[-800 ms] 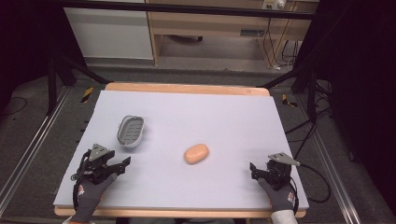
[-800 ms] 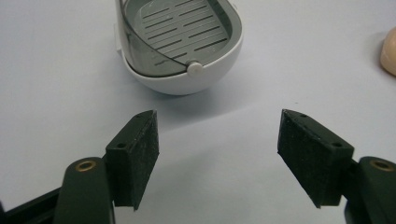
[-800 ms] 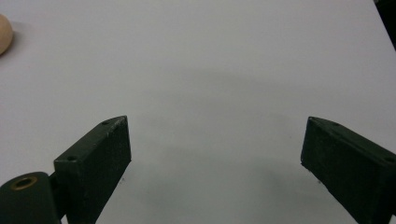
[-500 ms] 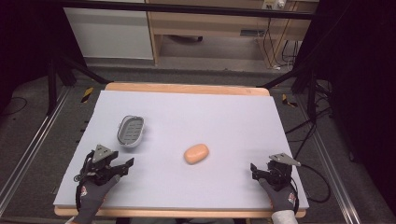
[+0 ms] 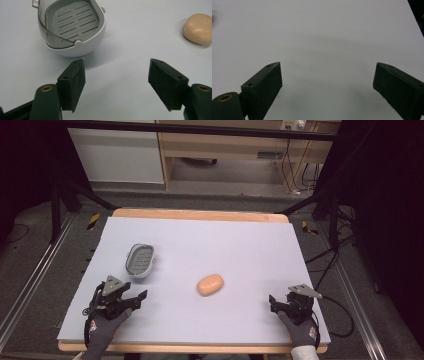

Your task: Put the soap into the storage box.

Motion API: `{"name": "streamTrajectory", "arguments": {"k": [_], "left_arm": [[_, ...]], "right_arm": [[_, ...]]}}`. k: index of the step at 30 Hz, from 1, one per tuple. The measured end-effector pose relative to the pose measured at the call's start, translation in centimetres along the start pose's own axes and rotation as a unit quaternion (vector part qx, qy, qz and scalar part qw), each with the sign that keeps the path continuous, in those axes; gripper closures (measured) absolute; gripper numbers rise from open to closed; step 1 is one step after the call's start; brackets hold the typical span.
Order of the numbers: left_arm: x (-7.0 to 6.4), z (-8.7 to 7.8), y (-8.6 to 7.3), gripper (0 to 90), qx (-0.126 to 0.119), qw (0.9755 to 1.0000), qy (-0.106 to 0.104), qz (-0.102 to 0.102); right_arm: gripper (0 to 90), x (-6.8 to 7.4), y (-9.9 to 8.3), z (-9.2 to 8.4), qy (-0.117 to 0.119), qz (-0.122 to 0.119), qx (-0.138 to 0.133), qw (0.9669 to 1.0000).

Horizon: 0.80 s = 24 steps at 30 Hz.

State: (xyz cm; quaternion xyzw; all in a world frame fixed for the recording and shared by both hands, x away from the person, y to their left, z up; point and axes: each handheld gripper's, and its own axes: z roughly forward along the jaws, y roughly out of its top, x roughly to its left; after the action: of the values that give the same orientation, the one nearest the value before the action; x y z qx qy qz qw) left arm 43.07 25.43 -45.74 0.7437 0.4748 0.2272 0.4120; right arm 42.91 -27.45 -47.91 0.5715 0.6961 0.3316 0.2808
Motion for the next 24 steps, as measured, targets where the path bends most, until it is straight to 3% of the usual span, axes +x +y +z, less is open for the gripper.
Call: {"name": "streamTrajectory", "arguments": {"k": [24], "left_arm": [[-2.2, 0.6, 0.9, 26.0, -0.002, 0.9994, -0.027, 0.024]], "right_arm": [[7.5, 0.6, 0.3, -0.2, 0.001, -0.013, -0.012, 0.9998]]}}
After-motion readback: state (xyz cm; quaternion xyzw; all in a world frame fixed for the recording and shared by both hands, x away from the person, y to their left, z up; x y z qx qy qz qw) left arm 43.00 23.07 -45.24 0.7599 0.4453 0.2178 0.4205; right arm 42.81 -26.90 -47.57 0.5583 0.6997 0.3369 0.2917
